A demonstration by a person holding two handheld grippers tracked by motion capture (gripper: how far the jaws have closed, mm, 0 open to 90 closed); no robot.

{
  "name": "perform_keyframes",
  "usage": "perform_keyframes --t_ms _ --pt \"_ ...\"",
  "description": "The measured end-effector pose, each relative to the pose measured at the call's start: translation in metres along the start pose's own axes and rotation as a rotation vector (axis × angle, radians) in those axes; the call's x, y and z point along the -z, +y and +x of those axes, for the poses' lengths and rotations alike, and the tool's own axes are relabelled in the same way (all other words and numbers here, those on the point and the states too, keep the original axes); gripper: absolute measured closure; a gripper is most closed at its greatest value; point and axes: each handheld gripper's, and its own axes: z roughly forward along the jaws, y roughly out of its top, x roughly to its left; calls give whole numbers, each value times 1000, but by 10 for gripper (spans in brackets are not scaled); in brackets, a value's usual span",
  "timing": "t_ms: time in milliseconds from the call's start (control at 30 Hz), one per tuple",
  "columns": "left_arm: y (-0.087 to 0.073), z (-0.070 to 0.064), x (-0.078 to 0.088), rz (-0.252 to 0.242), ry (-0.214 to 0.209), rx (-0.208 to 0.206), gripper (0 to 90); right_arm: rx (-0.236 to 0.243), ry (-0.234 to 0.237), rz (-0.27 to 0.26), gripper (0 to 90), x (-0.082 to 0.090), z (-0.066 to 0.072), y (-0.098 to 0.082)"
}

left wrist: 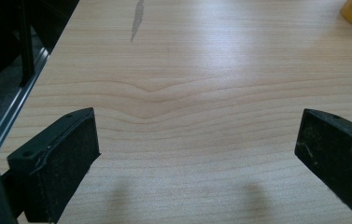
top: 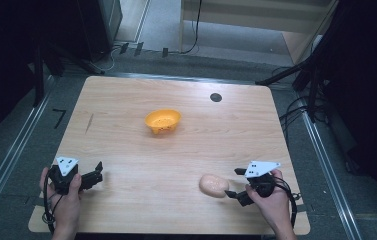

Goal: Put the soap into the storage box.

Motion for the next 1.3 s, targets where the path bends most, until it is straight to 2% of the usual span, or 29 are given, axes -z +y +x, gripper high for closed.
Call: perform_keyframes --t_ms 133,200,333,400,533,833,900,1300 --pt "0 0 0 1 0 -1 1 13 15 2 203 -5 0 3" --pt "0 0 0 1 -2 1 1 20 -14 16 128 -11 3 6" --pt "0 0 0 0 -2 2 1 38 -29 13 153 -16 5 9" --pt "0 0 0 0 -1 3 1 49 -8 17 208 -18 6 11" --pt "0 1 0 3 -4 4 1 57 2 45 207 -24 9 12" --pt "0 1 -1 4 -6 7 1 63 -31 58 200 -32 12 15" --pt "0 1 -1 6 -8 9 1 70 -12 69 208 -35 12 15" --pt "0 1 -1 5 -11 10 1 101 -9 112 254 -44 15 17"
